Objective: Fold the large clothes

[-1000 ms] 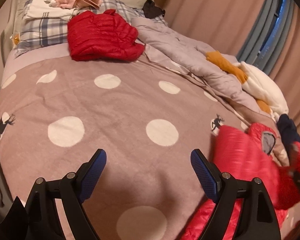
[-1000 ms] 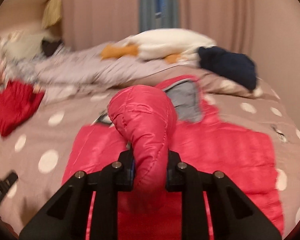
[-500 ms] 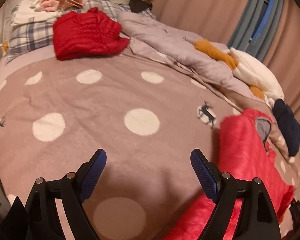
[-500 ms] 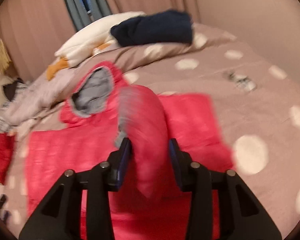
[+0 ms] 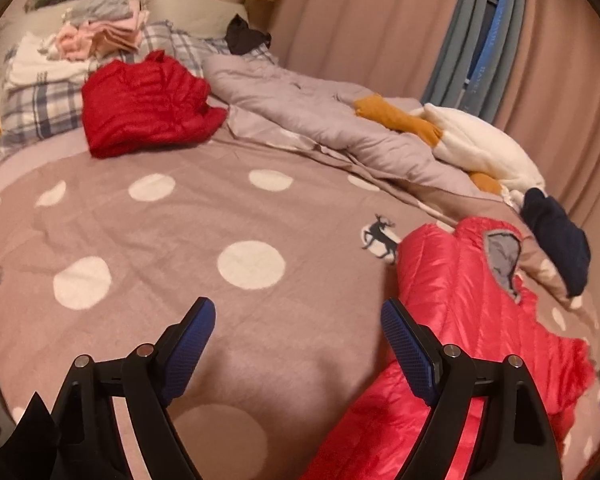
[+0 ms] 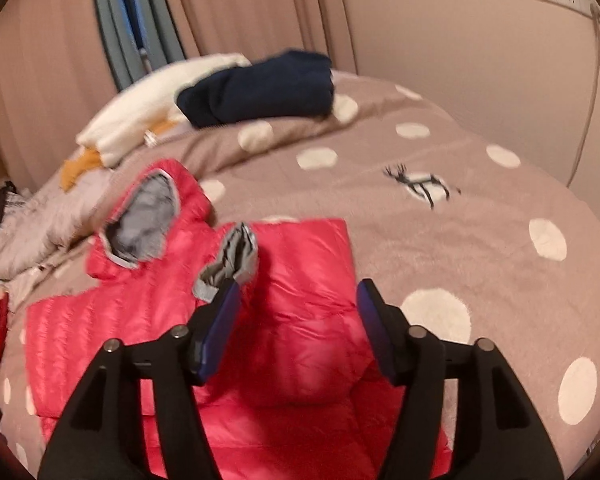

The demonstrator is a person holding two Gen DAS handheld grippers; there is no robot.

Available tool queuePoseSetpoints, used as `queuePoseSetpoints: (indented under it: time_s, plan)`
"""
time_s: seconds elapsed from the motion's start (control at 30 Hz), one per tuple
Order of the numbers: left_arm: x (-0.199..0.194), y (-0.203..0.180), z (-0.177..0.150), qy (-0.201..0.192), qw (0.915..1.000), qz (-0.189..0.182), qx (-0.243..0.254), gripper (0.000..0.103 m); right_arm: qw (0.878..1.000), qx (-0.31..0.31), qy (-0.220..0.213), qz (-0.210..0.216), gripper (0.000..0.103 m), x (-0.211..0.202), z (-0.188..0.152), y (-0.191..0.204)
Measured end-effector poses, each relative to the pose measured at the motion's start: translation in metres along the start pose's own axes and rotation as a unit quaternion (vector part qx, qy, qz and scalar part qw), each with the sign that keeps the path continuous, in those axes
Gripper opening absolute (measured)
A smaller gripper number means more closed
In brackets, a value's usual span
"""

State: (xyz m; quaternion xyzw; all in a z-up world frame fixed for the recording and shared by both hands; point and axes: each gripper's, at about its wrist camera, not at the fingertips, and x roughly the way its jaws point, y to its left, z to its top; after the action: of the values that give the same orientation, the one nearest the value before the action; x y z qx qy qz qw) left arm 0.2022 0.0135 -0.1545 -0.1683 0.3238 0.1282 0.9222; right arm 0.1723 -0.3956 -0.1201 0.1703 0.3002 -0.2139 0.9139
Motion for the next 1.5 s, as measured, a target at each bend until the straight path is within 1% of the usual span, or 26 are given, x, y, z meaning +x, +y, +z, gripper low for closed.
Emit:
queuePoseSetpoints:
  time_s: [0.03,0.07,0.1,0.17,0.2,0.27,0.3,0.33,0.43,0.6,0.67,0.7,0.73,0.8,0.87,0.9,0.97,1.03,1.07,1.1,1.13,1.17,1.23,1.27,1.4,1.5]
  plan:
    - [-0.001,-0.001,0.0,-0.007,0.9999,0.013,0.0,0.077,1.0,0.002,-0.008,0.006,0.071,-0.006,0.002,0.002]
    - [-0.001,-0.001,0.0,-0.012,0.9998,0.017,-0.003,0.076,1.0,0.003,-0.012,0.013,0.073,-0.01,0.003,0.005]
    - [-0.002,-0.001,0.001,-0.016,0.9998,0.011,-0.007,0.075,1.0,0.002,-0.016,0.022,0.073,-0.014,0.004,0.008]
    - [-0.003,0.0,0.003,-0.016,0.9997,-0.008,-0.016,0.068,0.999,-0.007,-0.022,0.04,0.075,-0.021,0.004,0.016]
    - [-0.004,-0.001,0.004,-0.016,0.9995,-0.02,-0.019,0.059,0.999,-0.017,-0.023,0.046,0.075,-0.024,0.003,0.021]
    - [-0.003,-0.005,0.006,-0.011,0.9993,-0.035,-0.01,0.053,0.998,-0.03,-0.027,0.052,0.075,-0.028,-0.001,0.028]
    - [-0.003,-0.007,0.006,-0.012,0.999,-0.043,-0.005,0.044,0.997,-0.036,-0.027,0.057,0.075,-0.029,-0.002,0.031]
    - [-0.003,-0.009,0.007,-0.014,0.9988,-0.047,-0.004,0.042,0.997,-0.044,-0.022,0.062,0.075,-0.028,-0.004,0.035]
    - [0.001,-0.018,0.006,-0.007,0.998,-0.062,0.0,0.042,0.996,-0.055,-0.006,0.071,0.075,-0.019,-0.012,0.04]
    - [0.01,-0.034,-0.002,0.02,0.9966,-0.078,0.015,0.044,0.993,-0.094,0.031,0.056,0.075,0.002,-0.029,0.051]
    - [0.011,-0.045,-0.007,0.021,0.9957,-0.082,0.038,0.057,0.991,-0.11,0.049,0.056,0.075,0.011,-0.036,0.055]
    - [0.011,-0.048,-0.008,0.02,0.9956,-0.079,0.046,0.068,0.991,-0.112,0.053,0.055,0.075,0.014,-0.038,0.056]
    - [0.01,-0.052,-0.01,0.013,0.9952,-0.082,0.052,0.072,0.99,-0.116,0.058,0.054,0.075,0.017,-0.041,0.058]
    - [0.003,-0.057,-0.014,-0.01,0.9935,-0.098,0.058,0.072,0.989,-0.129,0.06,0.051,0.075,0.018,-0.045,0.062]
    - [-0.002,-0.064,-0.016,-0.029,0.9922,-0.098,0.072,0.071,0.987,-0.145,0.053,0.048,0.075,0.017,-0.048,0.066]
    - [-0.005,-0.07,-0.019,-0.037,0.9901,-0.103,0.088,0.071,0.986,-0.15,0.052,0.048,0.075,0.017,-0.049,0.068]
    - [-0.009,-0.077,-0.022,-0.047,0.9879,-0.104,0.105,0.071,0.986,-0.151,0.05,0.052,0.075,0.016,-0.051,0.069]
    - [-0.012,-0.084,-0.028,-0.057,0.9854,-0.104,0.122,0.061,0.986,-0.149,0.052,0.059,0.074,0.018,-0.052,0.068]
    - [-0.013,-0.087,-0.03,-0.059,0.9841,-0.103,0.132,0.059,0.986,-0.149,0.052,0.06,0.073,0.018,-0.053,0.069]
    - [-0.011,-0.092,-0.034,-0.058,0.9829,-0.096,0.146,0.053,0.986,-0.15,0.05,0.058,0.069,0.018,-0.053,0.07]
    - [-0.007,-0.094,-0.037,-0.055,0.9825,-0.089,0.154,0.05,0.986,-0.154,0.048,0.053,0.066,0.019,-0.054,0.07]
    - [-0.003,-0.095,-0.04,-0.049,0.9823,-0.084,0.16,0.05,0.985,-0.158,0.052,0.05,0.062,0.021,-0.055,0.071]
    - [0.01,-0.098,-0.048,-0.028,0.982,-0.083,0.167,0.049,0.984,-0.16,0.063,0.054,0.057,0.026,-0.058,0.072]
    - [0.02,-0.101,-0.053,-0.008,0.9825,-0.078,0.169,0.049,0.984,-0.158,0.067,0.053,0.054,0.03,-0.061,0.071]
    - [0.047,-0.105,-0.067,0.037,0.9846,-0.062,0.159,0.049,0.982,-0.17,0.079,0.034,0.053,0.047,-0.071,0.07]
    - [0.056,-0.108,-0.075,0.052,0.9847,-0.06,0.155,0.05,0.98,-0.181,0.084,0.02,0.054,0.06,-0.077,0.071]
